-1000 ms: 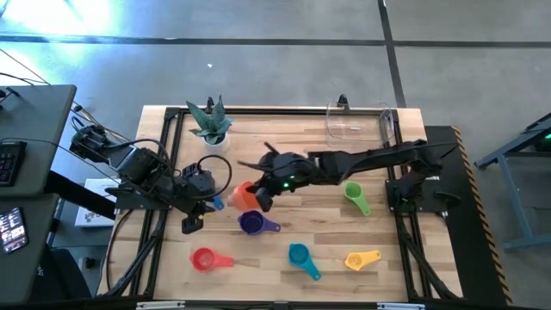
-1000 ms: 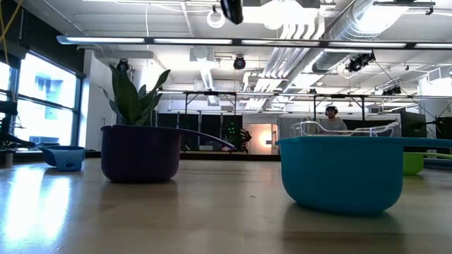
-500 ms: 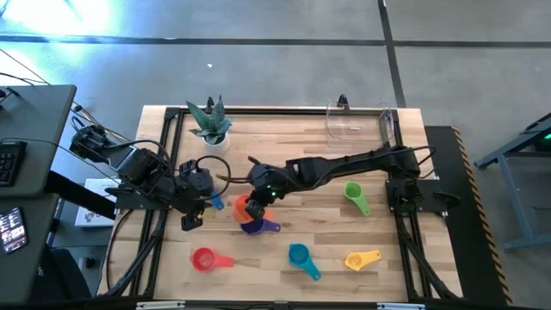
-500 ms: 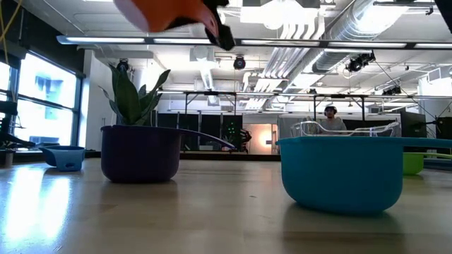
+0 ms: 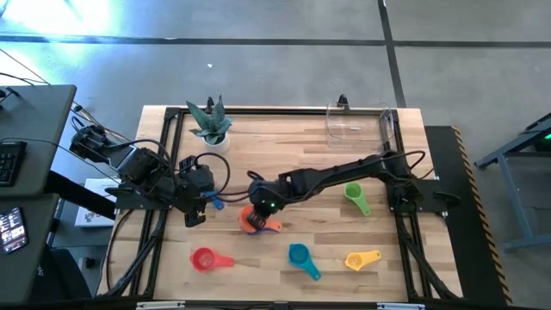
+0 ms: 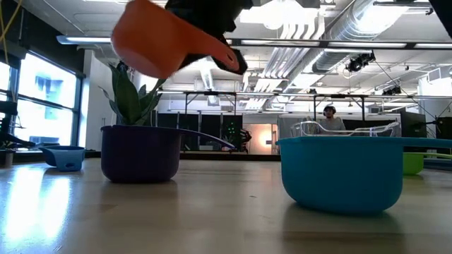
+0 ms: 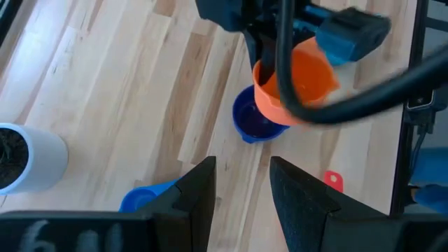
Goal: Nest measuring cups in basket
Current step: Stack the orange measuring cup on top of the violet measuring cup
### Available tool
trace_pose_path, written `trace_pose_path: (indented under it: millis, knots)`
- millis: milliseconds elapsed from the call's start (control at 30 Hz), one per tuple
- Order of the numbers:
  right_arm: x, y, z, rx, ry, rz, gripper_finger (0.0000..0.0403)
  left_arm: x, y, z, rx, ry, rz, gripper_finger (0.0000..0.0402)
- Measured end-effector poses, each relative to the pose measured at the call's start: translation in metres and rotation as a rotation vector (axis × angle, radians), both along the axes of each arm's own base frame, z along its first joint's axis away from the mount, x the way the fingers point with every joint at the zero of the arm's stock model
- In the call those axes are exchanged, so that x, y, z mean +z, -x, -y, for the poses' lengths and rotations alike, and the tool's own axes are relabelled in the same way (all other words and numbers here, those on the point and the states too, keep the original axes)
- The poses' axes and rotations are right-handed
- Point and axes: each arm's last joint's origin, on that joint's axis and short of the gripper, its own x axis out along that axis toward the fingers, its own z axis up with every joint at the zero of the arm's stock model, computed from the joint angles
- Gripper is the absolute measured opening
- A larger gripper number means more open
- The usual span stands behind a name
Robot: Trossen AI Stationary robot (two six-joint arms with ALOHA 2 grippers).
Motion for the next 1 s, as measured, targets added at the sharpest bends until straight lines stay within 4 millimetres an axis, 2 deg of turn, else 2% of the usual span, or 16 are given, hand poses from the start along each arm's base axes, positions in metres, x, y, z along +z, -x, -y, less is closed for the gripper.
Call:
trace_pose_path:
  millis: [1000]
  knots:
    - [-0.054, -0.012, -0.003, -0.087, 0.014, -0.124, 0.0000, 0.000, 0.000, 0.000, -0.002, -0.003, -0.004, 0.0127]
